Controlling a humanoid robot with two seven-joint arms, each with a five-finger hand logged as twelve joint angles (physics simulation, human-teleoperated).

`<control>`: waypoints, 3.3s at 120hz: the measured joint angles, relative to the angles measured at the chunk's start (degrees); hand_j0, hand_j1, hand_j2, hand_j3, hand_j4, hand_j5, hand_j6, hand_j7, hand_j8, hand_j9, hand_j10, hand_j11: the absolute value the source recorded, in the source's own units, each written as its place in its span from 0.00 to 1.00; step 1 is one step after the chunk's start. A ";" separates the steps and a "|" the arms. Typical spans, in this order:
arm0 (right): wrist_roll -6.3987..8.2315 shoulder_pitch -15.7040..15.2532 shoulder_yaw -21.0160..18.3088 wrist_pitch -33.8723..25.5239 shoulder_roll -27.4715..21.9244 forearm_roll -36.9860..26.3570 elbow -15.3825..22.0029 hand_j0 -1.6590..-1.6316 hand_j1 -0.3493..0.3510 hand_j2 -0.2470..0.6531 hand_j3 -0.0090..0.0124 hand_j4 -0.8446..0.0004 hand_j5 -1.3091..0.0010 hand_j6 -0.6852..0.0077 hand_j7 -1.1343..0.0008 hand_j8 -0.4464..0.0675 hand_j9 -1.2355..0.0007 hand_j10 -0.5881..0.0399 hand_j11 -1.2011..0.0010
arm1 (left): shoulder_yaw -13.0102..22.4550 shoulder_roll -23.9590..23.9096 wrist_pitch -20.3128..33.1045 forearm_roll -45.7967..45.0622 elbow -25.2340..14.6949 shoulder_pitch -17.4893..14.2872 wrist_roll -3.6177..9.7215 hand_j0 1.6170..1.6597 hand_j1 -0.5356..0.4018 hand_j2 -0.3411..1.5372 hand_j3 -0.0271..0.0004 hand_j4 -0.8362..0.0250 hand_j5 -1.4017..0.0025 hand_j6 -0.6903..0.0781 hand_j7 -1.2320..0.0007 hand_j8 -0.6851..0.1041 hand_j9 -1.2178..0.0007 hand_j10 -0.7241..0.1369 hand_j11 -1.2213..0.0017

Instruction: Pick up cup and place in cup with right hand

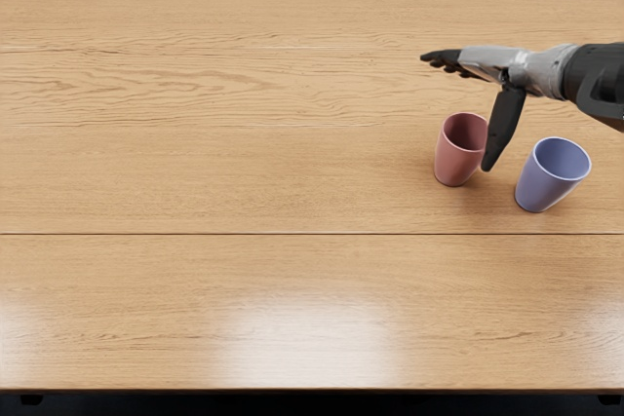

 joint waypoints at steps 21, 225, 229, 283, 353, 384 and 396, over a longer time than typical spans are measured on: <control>0.01 -2.29 -0.57 -3.12 0.13 -2.60 0.17 0.04 0.05 0.27 0.42 0.96 0.97 0.94 0.96 0.80 0.97 0.88 0.97 | 0.00 0.00 0.00 0.00 -0.01 0.01 0.00 0.96 0.92 0.18 0.98 0.95 0.98 0.87 0.98 0.84 0.98 0.82 0.98; 0.42 -8.18 -2.73 -11.84 6.75 -7.02 -7.01 0.04 0.39 0.23 0.42 0.72 0.77 0.65 0.74 0.42 0.76 0.58 0.75 | 0.00 0.00 0.00 0.00 0.00 0.01 0.00 0.96 0.92 0.18 0.98 0.95 0.98 0.87 0.98 0.84 0.98 0.82 0.98; 0.43 -8.32 -2.69 -11.88 6.77 -7.00 -7.08 0.04 0.39 0.23 0.42 0.71 0.77 0.64 0.73 0.38 0.76 0.57 0.75 | -0.01 0.00 0.00 0.00 0.00 -0.01 0.00 0.96 0.92 0.18 0.98 0.95 0.98 0.87 0.98 0.84 0.98 0.82 0.98; 0.33 -8.65 -2.59 -11.97 6.63 -6.76 -7.34 0.08 0.65 0.23 0.38 0.48 0.63 0.47 0.54 0.37 0.59 0.47 0.57 | -0.01 0.00 0.00 0.01 -0.01 0.05 0.00 0.96 0.92 0.18 0.98 0.95 0.98 0.87 0.98 0.84 0.98 0.82 0.98; -0.13 -7.93 -1.89 -11.05 5.88 -4.72 -7.03 0.16 0.65 0.37 0.42 0.41 0.48 0.46 0.42 0.39 0.45 0.46 0.44 | 0.00 0.00 0.00 0.00 0.00 -0.01 0.00 0.96 0.92 0.18 0.98 0.95 0.98 0.87 0.98 0.84 0.98 0.82 0.98; -0.23 -6.23 1.19 -3.78 0.62 1.85 -6.18 0.17 0.64 0.36 0.42 0.42 0.47 0.46 0.41 0.41 0.44 0.45 0.43 | 0.00 0.00 0.00 0.00 -0.01 -0.01 0.00 0.96 0.92 0.18 0.98 0.95 0.98 0.87 0.98 0.84 0.98 0.82 0.98; -0.30 -4.59 1.51 -0.86 -2.23 4.10 -5.96 0.17 0.64 0.37 0.43 0.42 0.47 0.46 0.41 0.40 0.44 0.45 0.43 | 0.00 0.00 0.00 0.00 -0.01 0.00 0.00 0.96 0.92 0.18 0.98 0.95 0.98 0.87 0.98 0.84 0.98 0.82 0.98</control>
